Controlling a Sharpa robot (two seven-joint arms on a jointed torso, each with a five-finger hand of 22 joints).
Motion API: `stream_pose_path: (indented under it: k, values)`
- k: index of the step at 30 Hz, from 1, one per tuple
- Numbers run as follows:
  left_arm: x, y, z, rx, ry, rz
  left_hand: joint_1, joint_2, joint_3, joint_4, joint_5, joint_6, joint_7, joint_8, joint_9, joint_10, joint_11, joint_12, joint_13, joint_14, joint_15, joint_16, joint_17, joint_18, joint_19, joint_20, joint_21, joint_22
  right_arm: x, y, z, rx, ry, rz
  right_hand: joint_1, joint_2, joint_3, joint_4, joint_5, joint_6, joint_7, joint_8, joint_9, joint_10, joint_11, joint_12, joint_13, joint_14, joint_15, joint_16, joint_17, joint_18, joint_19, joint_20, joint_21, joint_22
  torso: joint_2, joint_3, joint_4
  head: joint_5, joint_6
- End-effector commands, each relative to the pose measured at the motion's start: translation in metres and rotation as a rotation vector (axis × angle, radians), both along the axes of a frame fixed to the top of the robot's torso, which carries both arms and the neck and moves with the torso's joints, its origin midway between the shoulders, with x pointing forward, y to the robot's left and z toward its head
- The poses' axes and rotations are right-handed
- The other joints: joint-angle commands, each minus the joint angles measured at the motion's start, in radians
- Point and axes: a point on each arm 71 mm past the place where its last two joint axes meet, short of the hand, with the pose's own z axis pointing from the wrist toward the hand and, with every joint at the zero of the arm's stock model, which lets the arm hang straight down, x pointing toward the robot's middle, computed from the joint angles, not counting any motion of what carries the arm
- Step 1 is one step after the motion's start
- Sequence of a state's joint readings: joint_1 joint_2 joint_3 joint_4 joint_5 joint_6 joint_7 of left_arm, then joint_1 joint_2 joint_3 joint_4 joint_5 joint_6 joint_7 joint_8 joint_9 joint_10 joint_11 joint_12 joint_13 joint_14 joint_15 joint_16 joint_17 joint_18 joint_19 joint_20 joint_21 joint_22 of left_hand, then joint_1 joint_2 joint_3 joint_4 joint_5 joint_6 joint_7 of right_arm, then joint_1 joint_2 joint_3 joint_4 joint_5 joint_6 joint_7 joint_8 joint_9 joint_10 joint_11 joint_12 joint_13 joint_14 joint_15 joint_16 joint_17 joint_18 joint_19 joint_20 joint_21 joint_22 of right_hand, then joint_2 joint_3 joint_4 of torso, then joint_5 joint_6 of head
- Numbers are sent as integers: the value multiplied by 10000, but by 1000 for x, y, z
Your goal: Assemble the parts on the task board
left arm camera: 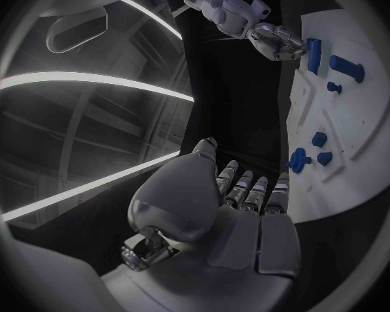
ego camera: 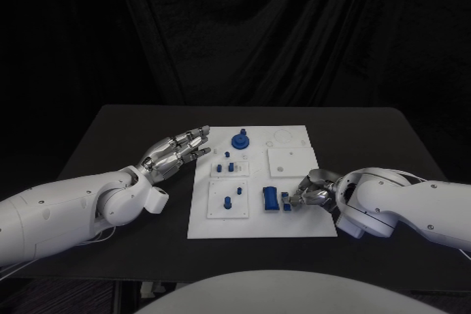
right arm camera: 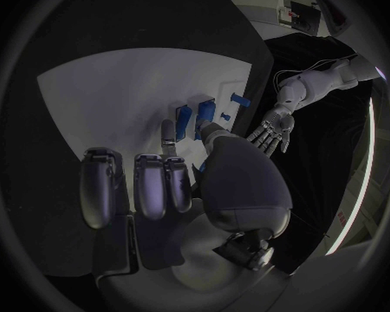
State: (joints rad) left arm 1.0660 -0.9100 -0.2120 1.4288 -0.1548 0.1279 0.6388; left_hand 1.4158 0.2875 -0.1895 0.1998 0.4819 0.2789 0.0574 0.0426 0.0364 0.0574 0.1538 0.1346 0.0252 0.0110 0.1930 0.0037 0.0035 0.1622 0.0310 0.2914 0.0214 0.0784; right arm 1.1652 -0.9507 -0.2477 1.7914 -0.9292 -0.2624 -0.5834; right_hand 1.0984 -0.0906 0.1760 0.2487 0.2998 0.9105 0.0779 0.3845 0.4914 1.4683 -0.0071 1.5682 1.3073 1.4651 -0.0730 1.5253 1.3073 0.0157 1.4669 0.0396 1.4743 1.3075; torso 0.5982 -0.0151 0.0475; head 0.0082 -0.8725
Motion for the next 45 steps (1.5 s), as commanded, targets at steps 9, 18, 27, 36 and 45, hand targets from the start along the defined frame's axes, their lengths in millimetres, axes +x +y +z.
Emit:
stream_pose_path:
  k: [9,18,27,36,45]
  values:
    - [-1,0,0,-159,26,-81,117,-6,14,-69,42,2,106,56,7,-35,-12,8,5,22,17,14,13,78,71,0,47,-9,-2,-3,8,-15,-1240,513,356,25,-224,-184,-205,12,-111,383,234,1025,-5,26,2635,758,16,-46,970,122,549,10,-31,2265,4,-1,3,40,-2]
    - [-1,1,0,-134,27,-47,121,-6,27,-85,49,23,137,62,10,-37,-23,11,6,24,18,15,14,76,75,1,49,-5,-13,-9,11,-231,-1724,1059,643,-8,-700,86,-1120,-235,-260,1521,1017,1025,-139,26,2635,765,-93,-31,1012,119,554,-91,-24,2271,0,4,2,21,-2]
    - [-1,1,0,-133,40,-59,121,-7,28,-88,50,23,142,62,10,-36,-25,13,6,21,18,14,13,76,72,1,47,-11,-17,-11,4,-354,-1526,1251,780,-81,-977,400,-1971,-479,-388,2460,1708,1025,-247,26,2635,755,-187,-51,959,124,543,-182,-51,2263,1,-1,-3,58,-2]
    - [-1,2,0,-110,60,-45,122,-12,34,-101,54,36,162,66,12,-34,-31,19,8,28,18,17,15,74,78,1,50,-4,-17,-11,0,-399,-1455,1262,847,-96,-989,385,-2224,-495,-430,2699,1868,1025,-283,26,2635,743,-216,-75,898,141,511,-207,-117,2240,3,-5,10,66,-2]
    - [-1,1,0,-114,74,-71,123,-16,35,-106,56,52,172,70,14,-34,-33,21,8,23,17,15,13,74,75,0,48,-10,-15,-11,-3,-427,-1456,1278,972,7,-947,359,-2218,-464,-475,2915,2009,1025,-319,26,2635,741,-246,-81,887,142,509,-232,-122,2239,18,4,8,43,-2]
